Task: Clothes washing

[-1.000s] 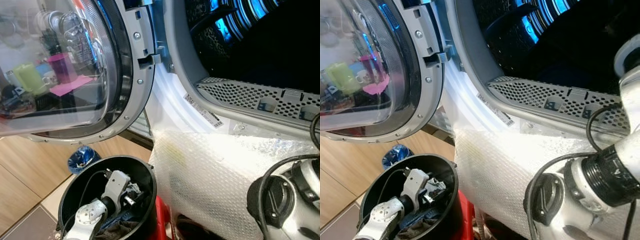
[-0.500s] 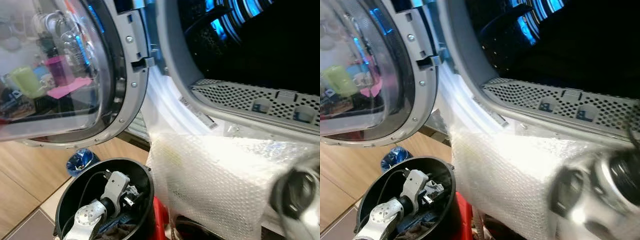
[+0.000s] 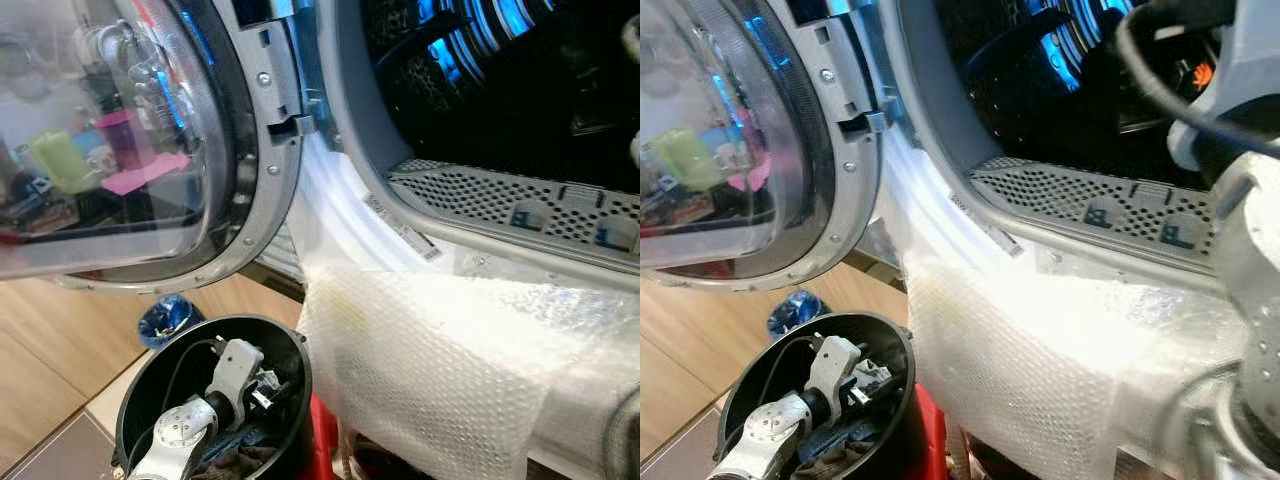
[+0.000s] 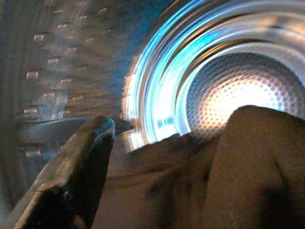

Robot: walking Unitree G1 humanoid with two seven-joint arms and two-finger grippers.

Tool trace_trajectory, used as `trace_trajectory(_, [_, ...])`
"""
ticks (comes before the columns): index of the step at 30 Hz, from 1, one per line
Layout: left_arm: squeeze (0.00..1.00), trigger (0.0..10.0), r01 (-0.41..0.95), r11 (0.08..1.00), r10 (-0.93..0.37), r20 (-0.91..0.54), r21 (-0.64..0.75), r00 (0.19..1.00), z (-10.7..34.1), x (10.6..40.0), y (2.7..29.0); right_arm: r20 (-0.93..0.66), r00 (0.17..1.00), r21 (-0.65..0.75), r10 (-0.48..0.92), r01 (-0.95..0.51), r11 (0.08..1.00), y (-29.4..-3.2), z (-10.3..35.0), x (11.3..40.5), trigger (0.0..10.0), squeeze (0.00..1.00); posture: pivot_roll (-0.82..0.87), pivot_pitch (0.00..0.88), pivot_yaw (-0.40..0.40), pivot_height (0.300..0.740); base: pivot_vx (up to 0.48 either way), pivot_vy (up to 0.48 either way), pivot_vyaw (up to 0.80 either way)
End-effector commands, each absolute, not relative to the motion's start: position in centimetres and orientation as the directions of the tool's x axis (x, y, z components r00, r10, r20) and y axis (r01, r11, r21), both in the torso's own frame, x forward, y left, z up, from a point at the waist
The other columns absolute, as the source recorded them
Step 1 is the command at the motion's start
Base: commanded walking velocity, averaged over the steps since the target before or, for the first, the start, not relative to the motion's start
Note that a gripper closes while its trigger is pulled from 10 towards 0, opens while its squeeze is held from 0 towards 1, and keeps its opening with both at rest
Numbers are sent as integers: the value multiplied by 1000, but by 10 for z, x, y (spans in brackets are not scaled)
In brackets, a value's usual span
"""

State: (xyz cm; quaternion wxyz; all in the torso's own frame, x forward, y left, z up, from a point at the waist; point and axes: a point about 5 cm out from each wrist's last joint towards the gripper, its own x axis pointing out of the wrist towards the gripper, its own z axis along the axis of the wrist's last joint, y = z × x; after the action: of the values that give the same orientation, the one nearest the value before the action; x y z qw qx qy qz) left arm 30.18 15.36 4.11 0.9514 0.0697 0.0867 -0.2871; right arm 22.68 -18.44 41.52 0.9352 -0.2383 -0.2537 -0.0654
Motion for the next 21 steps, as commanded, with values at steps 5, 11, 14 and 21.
trace_trajectory(5, [0, 10000, 561, 823, -531, -227, 91, 816, 39, 301, 159, 585, 801, -636, 132, 351, 688, -168, 413, 220, 10000, 0, -59, 32, 184, 740, 0, 0, 0])
trace_trajectory(11, [0, 10000, 563, 822, -533, -225, 93, 815, 39, 301, 158, 493, 869, -547, -40, 346, 762, -189, 400, 229, 10000, 0, -59, 31, 184, 740, 0, 0, 0])
trace_trajectory(14, [0, 10000, 563, 821, -534, -225, 91, 815, 39, 301, 158, 436, 897, -426, -73, 277, 861, -193, 393, 233, 10000, 0, -59, 31, 184, 740, 0, 0, 0])
trace_trajectory(21, [0, 10000, 566, 820, -536, -228, 88, 813, 39, 302, 157, 252, 951, -99, -181, 212, 972, -200, 371, 250, 10000, 0, -69, 34, 184, 740, 0, 0, 0])
